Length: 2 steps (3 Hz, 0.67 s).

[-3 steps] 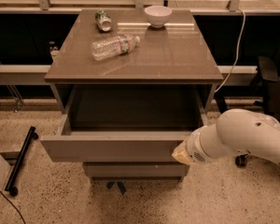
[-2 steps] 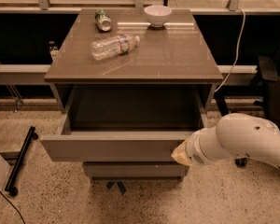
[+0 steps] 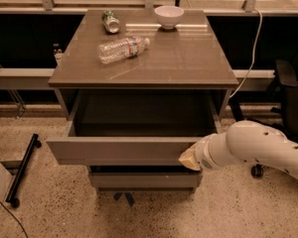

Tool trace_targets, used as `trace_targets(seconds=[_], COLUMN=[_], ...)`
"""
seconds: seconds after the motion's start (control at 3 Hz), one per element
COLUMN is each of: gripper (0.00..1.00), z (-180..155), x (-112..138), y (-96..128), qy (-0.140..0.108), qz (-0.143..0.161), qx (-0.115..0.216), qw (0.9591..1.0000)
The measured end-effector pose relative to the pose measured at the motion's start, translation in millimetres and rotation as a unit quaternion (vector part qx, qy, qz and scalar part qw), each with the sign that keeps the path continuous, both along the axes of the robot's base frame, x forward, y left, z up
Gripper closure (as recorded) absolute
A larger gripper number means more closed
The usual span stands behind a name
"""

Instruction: Close top drawer

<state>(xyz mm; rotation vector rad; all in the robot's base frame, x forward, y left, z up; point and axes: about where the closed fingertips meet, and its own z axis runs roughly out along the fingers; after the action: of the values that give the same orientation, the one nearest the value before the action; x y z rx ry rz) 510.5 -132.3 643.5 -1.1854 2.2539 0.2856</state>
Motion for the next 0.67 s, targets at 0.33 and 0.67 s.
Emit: trace_targets(seconds=[0.33, 0.67], gripper=[0.82, 0.59], z=[-6.2, -7.0], x=[24.2, 27.8], y=[7.4, 8.3], qy=[-0.015, -0.017], qz=[0.009, 0.01], qx=[0.004, 0.004], qw=[0.9998, 0.9998])
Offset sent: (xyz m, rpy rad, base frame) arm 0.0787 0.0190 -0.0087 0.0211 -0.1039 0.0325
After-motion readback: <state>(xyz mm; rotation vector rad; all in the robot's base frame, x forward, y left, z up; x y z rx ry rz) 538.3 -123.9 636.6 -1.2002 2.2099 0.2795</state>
